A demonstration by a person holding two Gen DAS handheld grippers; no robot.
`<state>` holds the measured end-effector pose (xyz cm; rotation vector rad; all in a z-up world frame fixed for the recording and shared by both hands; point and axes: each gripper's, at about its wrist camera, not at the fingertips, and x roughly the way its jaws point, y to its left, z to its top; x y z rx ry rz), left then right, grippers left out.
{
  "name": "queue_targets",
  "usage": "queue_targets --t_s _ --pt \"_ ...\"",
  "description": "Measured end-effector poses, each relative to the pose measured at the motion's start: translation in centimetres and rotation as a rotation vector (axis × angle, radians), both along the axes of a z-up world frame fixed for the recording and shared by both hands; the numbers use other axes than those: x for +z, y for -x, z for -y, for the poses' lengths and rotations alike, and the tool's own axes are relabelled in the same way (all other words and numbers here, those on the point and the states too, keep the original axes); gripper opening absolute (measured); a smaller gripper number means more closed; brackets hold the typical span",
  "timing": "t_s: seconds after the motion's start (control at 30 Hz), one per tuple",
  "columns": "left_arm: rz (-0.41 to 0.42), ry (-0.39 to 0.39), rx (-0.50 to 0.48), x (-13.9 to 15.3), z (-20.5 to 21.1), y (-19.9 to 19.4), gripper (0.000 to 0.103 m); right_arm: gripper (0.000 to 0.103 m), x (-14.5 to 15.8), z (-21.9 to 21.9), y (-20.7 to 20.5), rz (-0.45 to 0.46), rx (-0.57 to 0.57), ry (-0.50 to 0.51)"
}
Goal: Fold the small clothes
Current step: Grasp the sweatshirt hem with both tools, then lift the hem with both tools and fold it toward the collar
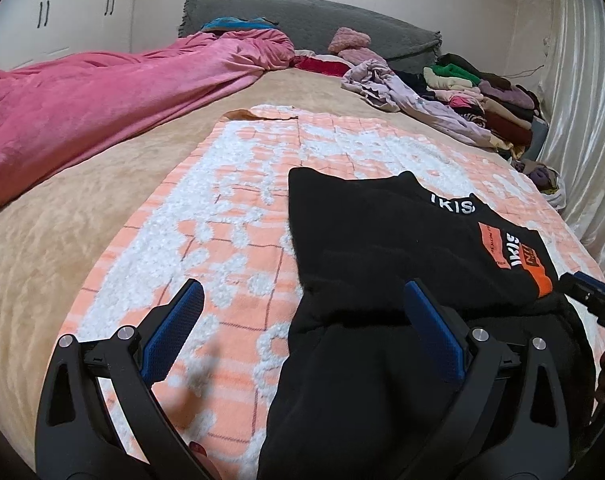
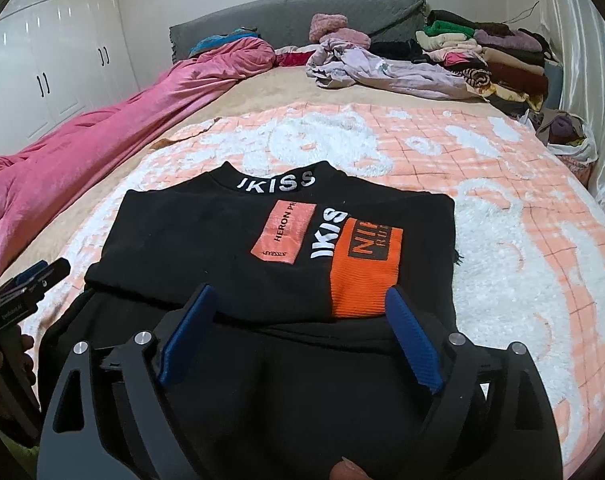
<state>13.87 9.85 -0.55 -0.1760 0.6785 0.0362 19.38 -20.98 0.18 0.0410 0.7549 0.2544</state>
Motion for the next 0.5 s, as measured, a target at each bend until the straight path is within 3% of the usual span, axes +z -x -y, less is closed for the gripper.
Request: queue_targets --t_s 0.5 --pt "0.007 -0.012 0.0 0.2 -0.2 2.6 0.093 0.09 1.2 0.4 2.0 0.024 0.006 -0.002"
